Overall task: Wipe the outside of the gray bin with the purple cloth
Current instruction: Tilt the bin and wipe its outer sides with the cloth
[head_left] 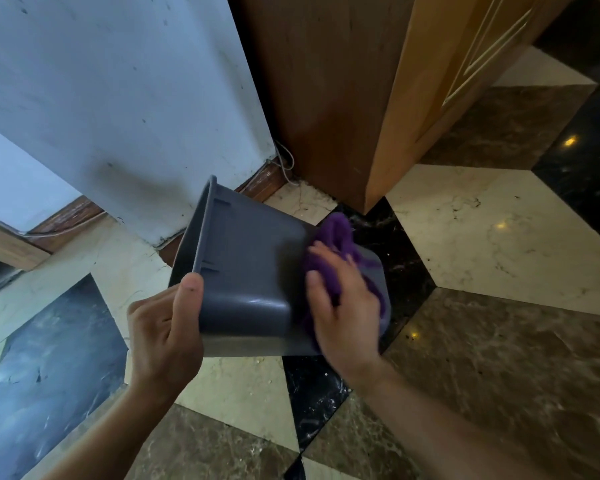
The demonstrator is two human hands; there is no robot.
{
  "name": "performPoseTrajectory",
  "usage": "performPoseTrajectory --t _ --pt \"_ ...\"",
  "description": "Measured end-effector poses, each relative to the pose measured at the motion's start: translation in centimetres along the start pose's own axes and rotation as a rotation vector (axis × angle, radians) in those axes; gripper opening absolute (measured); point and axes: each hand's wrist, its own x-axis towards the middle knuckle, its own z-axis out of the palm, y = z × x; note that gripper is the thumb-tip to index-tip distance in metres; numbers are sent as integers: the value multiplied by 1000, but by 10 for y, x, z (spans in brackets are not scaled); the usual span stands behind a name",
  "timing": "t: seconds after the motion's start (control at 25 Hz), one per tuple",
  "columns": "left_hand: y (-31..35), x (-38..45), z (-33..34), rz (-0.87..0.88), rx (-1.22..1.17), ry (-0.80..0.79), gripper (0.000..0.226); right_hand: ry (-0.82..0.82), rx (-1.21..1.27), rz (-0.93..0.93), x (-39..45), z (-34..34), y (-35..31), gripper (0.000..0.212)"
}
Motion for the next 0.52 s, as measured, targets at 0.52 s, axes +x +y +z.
performPoseTrajectory --t 0.52 --pt "-12 4 -1 148 67 20 56 -225 -137 12 71 14 -11 47"
